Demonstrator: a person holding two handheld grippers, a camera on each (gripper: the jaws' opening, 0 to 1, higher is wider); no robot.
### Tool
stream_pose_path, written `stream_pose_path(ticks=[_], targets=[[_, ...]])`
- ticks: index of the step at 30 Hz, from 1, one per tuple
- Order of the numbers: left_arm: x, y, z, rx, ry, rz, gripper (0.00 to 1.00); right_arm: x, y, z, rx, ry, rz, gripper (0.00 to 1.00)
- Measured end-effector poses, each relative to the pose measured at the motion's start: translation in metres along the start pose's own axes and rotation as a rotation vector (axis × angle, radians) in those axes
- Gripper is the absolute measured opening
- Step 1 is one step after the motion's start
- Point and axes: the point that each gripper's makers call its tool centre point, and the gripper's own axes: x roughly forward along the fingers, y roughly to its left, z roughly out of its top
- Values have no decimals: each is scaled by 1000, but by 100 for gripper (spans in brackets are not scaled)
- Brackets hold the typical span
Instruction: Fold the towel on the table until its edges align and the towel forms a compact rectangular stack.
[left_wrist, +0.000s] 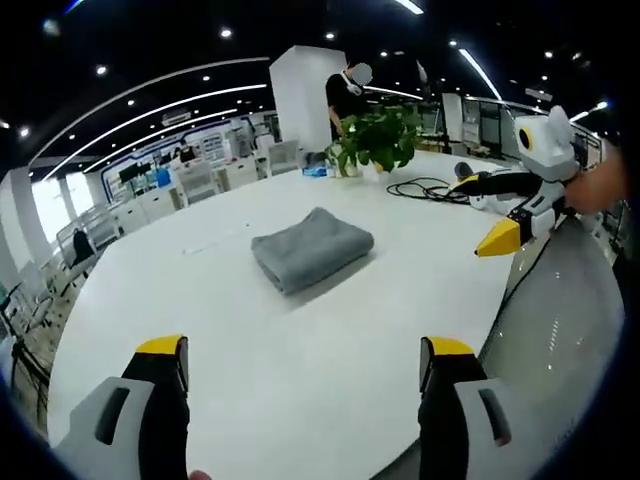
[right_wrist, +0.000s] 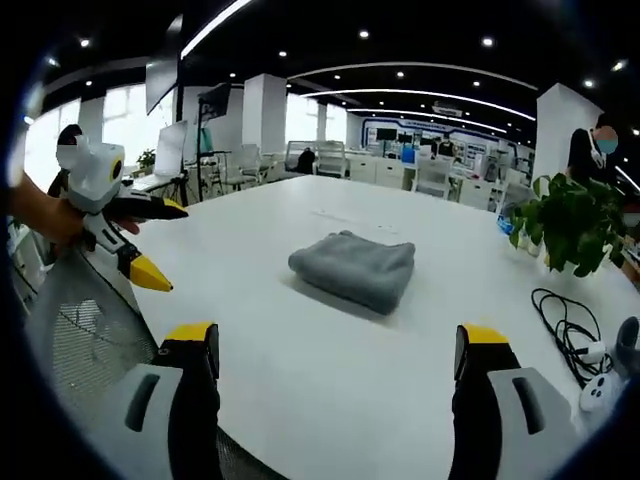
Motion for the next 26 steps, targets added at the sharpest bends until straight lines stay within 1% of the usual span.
stream_pose_path(ticks=[2,6,8,9,10,12,13,14,16,17,18,19,21,22,26], targets=[[0,0,-1,-12,-6,2,98,-1,1,5,-23,-31,-13,97],[0,-2,-7,-27,-14,17,98,-1,-7,0,-24,-32,-47,97],[0,-5,-7,-5,-11,16,98,-1,-8,-5,-15,-12,-51,98],[0,-6,-5,25,-20,14,97,-1,-10,-9,-29,0,-54,97],[-1,-7,-4,33,-26,15,97,-2,-12,-13,-36,8,-60,97],[0,-6,-6,22,-33,23,96,-5,-15,-20,-18,6,-68,98],[0,-4,-8,9,-34,29,96,-6,-16,-25,-17,14,-73,98],[0,-4,-10,-4,-30,36,95,-7,-15,-31,-26,35,-76,98],[0,-6,-13,11,-21,34,95,-6,-14,-30,-11,36,-72,97],[0,-6,-13,31,-24,32,95,-5,-13,-24,-7,11,-69,97],[0,-8,-12,34,-24,34,94,-6,-13,-22,-18,-2,-71,97],[0,-7,-12,30,-22,33,94,-7,-13,-23,-22,-1,-77,97],[1,-7,-14,14,-20,35,94,-6,-15,-26,3,11,-81,97],[1,-6,-14,11,-19,39,94,-6,-15,-26,23,2,-79,97],[-2,-1,-12,-19,-32,55,93,-7,-15,-24,23,-11,-84,97]])
